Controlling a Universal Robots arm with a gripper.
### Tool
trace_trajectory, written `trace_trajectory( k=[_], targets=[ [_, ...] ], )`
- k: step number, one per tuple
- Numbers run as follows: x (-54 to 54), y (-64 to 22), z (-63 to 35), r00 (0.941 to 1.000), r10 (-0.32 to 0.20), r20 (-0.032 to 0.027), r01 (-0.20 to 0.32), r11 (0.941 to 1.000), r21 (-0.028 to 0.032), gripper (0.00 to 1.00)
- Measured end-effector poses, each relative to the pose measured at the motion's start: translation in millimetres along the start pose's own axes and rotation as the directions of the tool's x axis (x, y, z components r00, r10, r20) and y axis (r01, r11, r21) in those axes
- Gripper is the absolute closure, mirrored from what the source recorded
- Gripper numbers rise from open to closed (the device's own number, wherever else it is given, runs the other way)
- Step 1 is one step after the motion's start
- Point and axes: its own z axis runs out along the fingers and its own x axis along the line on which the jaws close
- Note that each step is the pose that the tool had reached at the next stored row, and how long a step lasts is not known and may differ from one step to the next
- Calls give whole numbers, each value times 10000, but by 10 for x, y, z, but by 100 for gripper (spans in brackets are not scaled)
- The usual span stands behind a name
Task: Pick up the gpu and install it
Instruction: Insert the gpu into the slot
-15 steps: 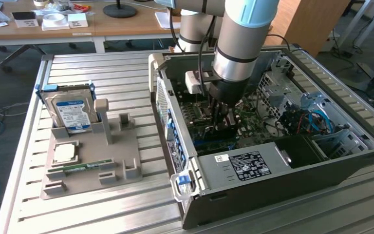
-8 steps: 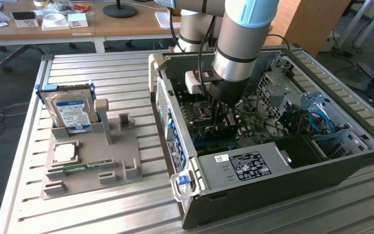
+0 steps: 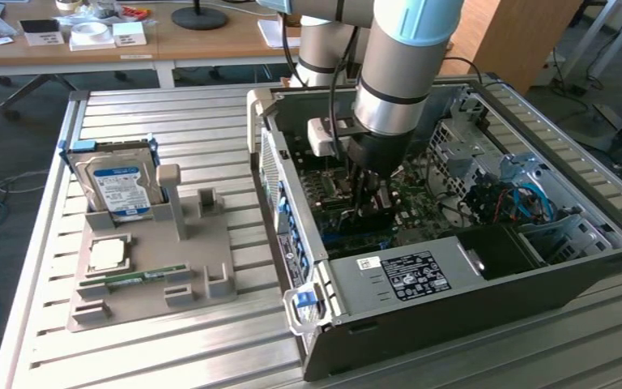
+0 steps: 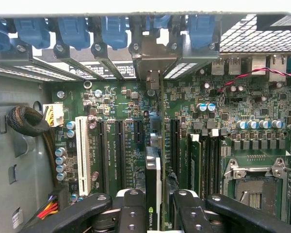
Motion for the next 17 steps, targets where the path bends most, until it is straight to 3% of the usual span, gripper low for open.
trace_trajectory(
  k=[17],
  targets=[
    [1, 11, 0, 10000, 0, 0, 0, 10000, 0, 74]
  ],
)
